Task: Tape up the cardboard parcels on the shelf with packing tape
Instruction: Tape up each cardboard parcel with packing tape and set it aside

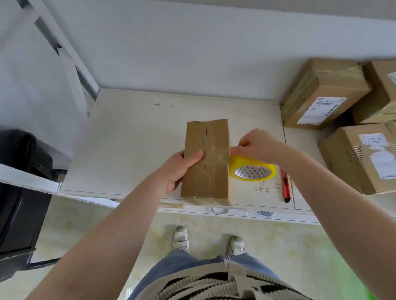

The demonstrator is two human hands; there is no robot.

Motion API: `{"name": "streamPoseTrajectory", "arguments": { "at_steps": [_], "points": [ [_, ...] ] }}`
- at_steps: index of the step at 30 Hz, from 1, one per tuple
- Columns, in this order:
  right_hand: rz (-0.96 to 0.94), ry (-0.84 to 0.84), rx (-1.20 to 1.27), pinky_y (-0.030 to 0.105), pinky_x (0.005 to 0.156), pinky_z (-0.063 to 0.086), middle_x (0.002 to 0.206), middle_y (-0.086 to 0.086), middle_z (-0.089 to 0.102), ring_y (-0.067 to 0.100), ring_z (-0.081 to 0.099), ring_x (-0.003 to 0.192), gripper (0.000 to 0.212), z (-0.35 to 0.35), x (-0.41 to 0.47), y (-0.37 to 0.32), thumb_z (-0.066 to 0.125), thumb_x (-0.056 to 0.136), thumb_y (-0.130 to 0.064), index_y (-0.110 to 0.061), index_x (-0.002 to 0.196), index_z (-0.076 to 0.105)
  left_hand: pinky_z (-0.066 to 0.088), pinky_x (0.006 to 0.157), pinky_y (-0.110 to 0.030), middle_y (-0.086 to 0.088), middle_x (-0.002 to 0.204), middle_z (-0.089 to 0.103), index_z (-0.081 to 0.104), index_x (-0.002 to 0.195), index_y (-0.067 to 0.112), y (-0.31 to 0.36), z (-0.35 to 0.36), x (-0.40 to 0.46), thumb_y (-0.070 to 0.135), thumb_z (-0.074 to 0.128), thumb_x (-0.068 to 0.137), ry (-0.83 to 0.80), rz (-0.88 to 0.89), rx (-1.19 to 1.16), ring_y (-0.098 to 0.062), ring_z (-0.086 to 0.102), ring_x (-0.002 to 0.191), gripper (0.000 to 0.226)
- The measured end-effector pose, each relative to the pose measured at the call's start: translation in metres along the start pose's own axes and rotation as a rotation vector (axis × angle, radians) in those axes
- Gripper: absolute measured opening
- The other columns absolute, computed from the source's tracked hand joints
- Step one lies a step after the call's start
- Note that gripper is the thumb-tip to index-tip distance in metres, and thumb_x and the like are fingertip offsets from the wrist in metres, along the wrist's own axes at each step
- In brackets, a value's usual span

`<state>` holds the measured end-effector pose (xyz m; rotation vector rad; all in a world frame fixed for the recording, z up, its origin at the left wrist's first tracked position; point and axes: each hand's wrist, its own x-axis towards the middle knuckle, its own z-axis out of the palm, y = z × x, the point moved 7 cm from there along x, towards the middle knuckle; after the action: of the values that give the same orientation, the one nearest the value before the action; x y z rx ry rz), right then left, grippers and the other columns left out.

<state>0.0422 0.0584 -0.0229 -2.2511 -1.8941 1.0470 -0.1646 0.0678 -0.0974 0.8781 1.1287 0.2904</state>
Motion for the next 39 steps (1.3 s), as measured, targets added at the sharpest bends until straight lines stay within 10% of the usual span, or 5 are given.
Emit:
{"name": "streamPoseTrajectory", "arguments": {
  "at_steps": [5,10,15,23,39],
  "points": [
    [-0.070,0.019,-0.068,0.029,0.052,0.031,0.058,0.006,0.042,0.020,0.041,0.054,0.053,-0.018,-0.006,-0.035,0.057,0.093,-0.047,-0.006,0.059,0.052,0.060,0.074,-0.033,-0.010,0.118,0.070,0.055,0.132,0.014,-0.004,-0.009,-0.001,0.046,0.069,0.075,0.044,0.076,-0.111,-0.018,0.072,0.095,0.067],
    [-0.059,0.110,-0.175,0.027,0.049,0.027,0.052,0.000,0.041,0.017,0.040,0.048,0.051,-0.015,0.000,-0.077,0.055,0.092,-0.045,-0.013,0.056,0.040,0.036,0.111,-0.034,0.004,0.153,0.037,0.019,0.157,0.030,0.023,-0.036,-0.008,0.041,0.071,0.087,0.129,0.192,0.134,-0.013,0.043,0.134,0.089],
    [-0.082,0.079,-0.180,0.028,0.051,0.032,0.048,0.000,0.045,0.018,0.042,0.048,0.050,-0.009,0.005,-0.096,0.050,0.095,-0.042,-0.012,0.056,0.041,0.023,0.118,-0.054,0.001,0.164,0.006,-0.012,0.154,0.043,0.021,-0.015,-0.007,0.093,0.047,0.063,0.177,0.057,0.415,-0.028,0.019,0.147,0.119],
    [-0.190,-0.053,-0.002,0.029,0.055,0.034,0.064,0.008,0.049,0.018,0.043,0.058,0.058,-0.010,0.005,-0.091,0.062,0.086,-0.054,0.003,0.078,0.063,0.039,0.111,-0.048,0.000,0.156,0.033,0.004,0.155,0.045,0.007,-0.034,-0.003,0.089,0.069,0.042,0.160,0.095,0.210,-0.024,0.044,0.134,0.137],
    [-0.108,0.050,0.042,0.027,0.056,0.039,0.066,0.002,0.061,0.017,0.062,0.054,0.049,0.011,0.002,-0.087,0.058,0.086,-0.063,-0.018,0.068,0.052,0.055,0.073,-0.029,0.001,0.109,0.072,0.061,0.126,0.024,-0.008,-0.053,-0.011,0.038,0.046,0.103,0.224,0.087,-0.107,-0.013,0.069,0.091,0.031]
  ]
}}
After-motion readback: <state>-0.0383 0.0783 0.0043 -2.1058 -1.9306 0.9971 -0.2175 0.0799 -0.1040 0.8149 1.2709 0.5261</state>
